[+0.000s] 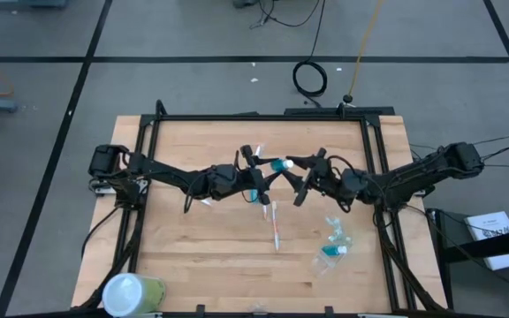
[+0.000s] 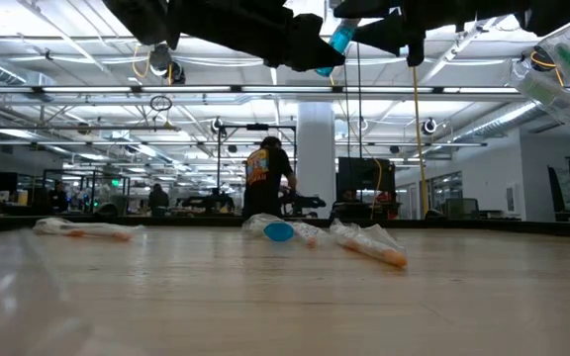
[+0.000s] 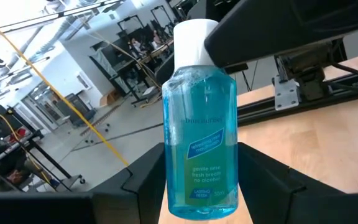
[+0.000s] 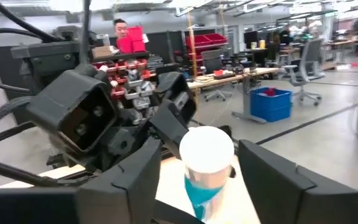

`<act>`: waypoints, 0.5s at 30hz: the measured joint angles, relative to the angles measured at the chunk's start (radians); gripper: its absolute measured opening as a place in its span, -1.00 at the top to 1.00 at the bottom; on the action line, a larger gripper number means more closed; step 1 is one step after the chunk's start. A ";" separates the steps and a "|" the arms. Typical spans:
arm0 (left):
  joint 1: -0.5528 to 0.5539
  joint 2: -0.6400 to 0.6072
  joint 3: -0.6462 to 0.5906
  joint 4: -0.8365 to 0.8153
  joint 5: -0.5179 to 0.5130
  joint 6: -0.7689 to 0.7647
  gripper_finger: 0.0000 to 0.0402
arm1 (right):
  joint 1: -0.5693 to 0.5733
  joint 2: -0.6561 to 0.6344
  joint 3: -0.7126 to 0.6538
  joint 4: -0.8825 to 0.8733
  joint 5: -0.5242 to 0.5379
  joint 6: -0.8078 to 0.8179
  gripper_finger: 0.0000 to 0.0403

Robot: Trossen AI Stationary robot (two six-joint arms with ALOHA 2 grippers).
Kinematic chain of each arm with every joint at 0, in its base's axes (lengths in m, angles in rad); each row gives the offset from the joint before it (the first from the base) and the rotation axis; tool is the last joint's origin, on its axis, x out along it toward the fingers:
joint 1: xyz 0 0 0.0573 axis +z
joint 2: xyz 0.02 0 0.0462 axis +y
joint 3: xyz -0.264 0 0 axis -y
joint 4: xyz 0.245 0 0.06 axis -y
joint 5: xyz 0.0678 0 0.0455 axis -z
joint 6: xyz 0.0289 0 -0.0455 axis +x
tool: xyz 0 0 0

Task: Pick & Place toothbrushing station
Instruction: Put the blue mouthwash into the middle section of the transparent organizer

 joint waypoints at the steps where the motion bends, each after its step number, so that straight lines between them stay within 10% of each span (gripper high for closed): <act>1: 0.000 0.000 0.000 0.000 0.000 0.000 0.08 | 0.000 0.000 0.000 0.002 -0.001 0.000 0.06; 15: 0.002 -0.001 0.000 -0.008 -0.004 -0.023 0.08 | 0.000 0.000 -0.001 0.019 0.004 -0.082 0.56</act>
